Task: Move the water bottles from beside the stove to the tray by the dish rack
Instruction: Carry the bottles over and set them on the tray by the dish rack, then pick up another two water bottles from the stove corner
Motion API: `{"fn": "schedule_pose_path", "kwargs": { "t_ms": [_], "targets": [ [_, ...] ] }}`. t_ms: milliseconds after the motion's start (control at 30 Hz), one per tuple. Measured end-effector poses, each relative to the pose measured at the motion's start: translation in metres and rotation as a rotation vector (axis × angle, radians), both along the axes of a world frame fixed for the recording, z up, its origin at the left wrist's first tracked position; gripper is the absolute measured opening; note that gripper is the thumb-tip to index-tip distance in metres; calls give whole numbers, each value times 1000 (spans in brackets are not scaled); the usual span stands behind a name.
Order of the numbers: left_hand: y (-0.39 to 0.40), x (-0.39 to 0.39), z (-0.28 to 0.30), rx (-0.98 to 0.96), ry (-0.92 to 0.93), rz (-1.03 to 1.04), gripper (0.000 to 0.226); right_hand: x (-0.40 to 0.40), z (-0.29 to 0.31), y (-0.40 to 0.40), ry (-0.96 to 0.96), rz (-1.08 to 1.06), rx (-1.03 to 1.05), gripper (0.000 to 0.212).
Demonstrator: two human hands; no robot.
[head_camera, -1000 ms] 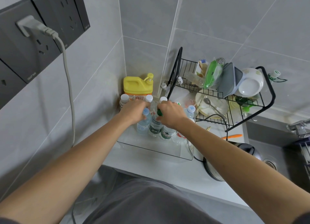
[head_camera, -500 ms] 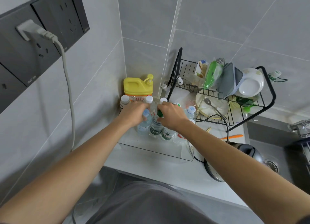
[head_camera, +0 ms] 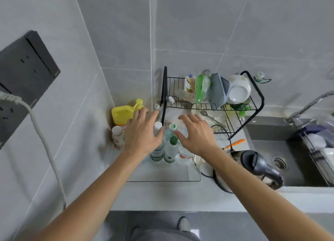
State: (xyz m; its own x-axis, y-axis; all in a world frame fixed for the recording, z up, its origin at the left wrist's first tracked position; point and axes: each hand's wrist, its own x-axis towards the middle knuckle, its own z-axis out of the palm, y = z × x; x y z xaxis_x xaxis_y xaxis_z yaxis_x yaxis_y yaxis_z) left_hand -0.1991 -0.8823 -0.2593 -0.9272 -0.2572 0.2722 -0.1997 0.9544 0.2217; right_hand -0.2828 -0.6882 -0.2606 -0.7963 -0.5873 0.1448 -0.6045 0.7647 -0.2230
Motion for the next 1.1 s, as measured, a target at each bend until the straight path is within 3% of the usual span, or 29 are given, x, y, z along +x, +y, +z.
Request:
{"fn": "schedule_pose_path", "kwargs": {
  "t_ms": [267, 667, 1100],
  "targets": [
    [138, -53, 27, -19, -7, -383, 69, 25, 20, 171, 109, -440, -94, 65],
    [518, -48, 63, -24, 70, -960, 71, 153, 42, 495, 169, -1040, -120, 75],
    [866, 7, 32, 28, 44, -1488, 69, 307, 15, 765, 100, -1651, -110, 75]
  ]
}}
